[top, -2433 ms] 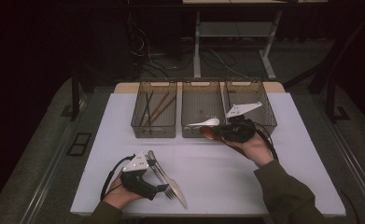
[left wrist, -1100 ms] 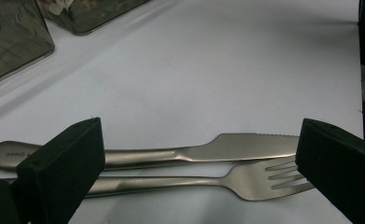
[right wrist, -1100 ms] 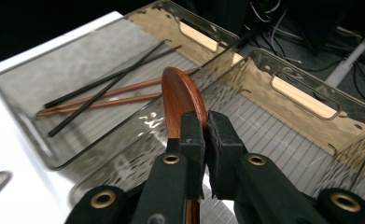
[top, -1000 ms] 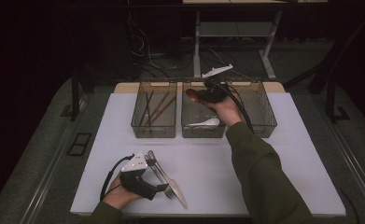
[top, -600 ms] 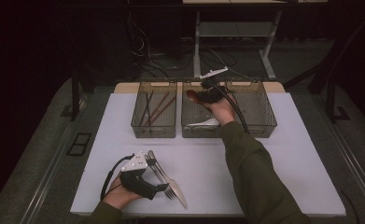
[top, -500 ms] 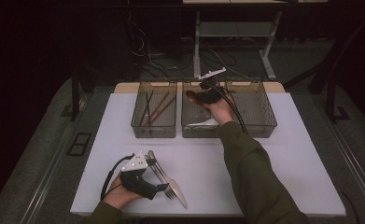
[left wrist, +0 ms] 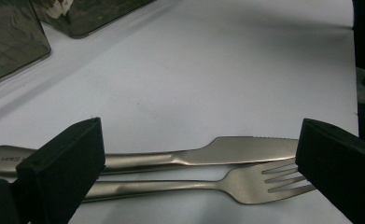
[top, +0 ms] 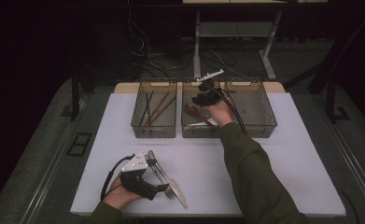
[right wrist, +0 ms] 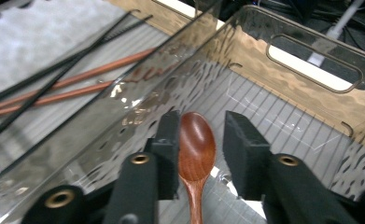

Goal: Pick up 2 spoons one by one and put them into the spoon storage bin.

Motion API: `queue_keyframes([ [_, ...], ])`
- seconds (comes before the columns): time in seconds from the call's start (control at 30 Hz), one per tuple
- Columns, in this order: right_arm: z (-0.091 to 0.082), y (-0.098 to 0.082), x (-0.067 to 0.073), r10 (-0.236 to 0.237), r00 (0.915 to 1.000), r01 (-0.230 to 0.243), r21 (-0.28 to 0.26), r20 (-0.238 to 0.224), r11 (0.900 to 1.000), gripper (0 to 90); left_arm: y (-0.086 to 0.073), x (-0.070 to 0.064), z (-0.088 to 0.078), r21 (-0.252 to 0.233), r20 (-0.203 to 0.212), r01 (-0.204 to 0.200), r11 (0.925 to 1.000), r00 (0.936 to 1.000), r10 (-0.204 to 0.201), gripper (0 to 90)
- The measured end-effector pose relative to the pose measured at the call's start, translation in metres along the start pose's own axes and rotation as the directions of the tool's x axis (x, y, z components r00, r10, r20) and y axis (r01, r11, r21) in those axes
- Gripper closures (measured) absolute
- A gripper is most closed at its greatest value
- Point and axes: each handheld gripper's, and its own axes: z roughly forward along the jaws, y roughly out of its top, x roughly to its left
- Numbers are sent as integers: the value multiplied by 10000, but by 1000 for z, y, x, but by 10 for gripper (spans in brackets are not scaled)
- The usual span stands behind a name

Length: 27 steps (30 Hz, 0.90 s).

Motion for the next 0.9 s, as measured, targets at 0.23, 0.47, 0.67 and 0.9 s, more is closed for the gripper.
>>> queue_keyframes([
  [0.23, -23, -8, 2, -243, 9953, 221, -234, -939, 9995, 465, 0, 0, 1, 88, 21, -80, 9999, 10000, 80, 7],
  [0.47, -50, -25, 6, -468, 9872, 385, -573, -1522, 9976, 428, 0, -2, 1, 86, 11, -71, 9999, 10000, 71, 7],
  [0.67, -69, -42, 7, -435, 9784, 271, -830, -2023, 9962, 402, -2, -1, 1, 122, -36, -2, 9999, 10000, 3, 7],
  [0.9, -88, -66, 11, -672, 9739, 457, -1028, -2167, 9936, 361, -2, -2, 0, 101, -128, 50, 9999, 9999, -49, 7],
])
